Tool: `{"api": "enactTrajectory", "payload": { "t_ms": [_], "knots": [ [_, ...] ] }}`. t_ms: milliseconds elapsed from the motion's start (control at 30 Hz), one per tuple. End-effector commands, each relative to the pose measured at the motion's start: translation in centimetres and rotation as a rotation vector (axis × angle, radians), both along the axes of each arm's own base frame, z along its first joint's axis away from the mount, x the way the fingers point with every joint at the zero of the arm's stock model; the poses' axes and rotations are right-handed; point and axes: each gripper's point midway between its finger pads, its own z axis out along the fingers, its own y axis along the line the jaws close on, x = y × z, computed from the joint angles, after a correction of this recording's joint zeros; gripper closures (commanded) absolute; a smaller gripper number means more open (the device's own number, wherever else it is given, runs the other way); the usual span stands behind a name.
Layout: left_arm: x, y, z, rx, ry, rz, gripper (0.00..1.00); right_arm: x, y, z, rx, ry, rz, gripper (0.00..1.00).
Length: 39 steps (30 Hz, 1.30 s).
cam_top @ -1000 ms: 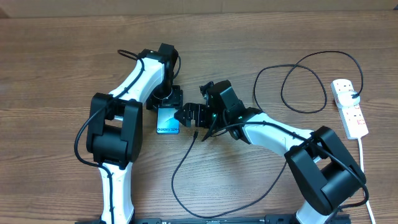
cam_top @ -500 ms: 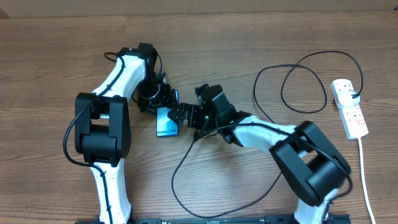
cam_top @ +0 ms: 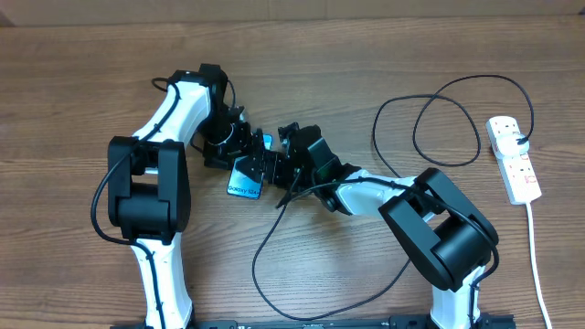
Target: Plug charger to phone and switch on socket
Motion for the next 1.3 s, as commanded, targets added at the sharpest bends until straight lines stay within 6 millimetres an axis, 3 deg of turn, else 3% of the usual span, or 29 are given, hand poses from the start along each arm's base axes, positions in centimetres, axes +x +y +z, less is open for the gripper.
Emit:
{"api": "enactTrajectory", "payload": {
  "t_ms": [0, 233, 467, 800, 1267],
  "knots": [
    [-0.4, -2.0, -1.6, -0.035, -0.009, -0.071, 0.0, -0.9, -2.2, -2.6, -0.078, 0.122, -0.037, 0.0],
    [0.5, -1.3, -1.9, 0.064, -0.023, -0.003, 0.0, -2.2, -2.9, 0.8, -0.094, 0.069, 0.055, 0.0],
    [0.9, -0.8, -2.6, 0.219, -0.075, -0.05, 0.0, -3.6, -3.0, 0.5, -0.094, 0.128, 0.092, 0.0],
    [1.0, 0.0, -2.8, 0.48, -0.156, -0.154, 0.0, -3.8, -2.9, 0.6, -0.09, 0.126, 0.113, 0.0],
    [0.0, 0.5, -3.9, 0.491, -0.115, -0.151, 0.24, -2.9, -3.4, 0.0, -0.134, 0.098, 0.062, 0.0]
  ]
}}
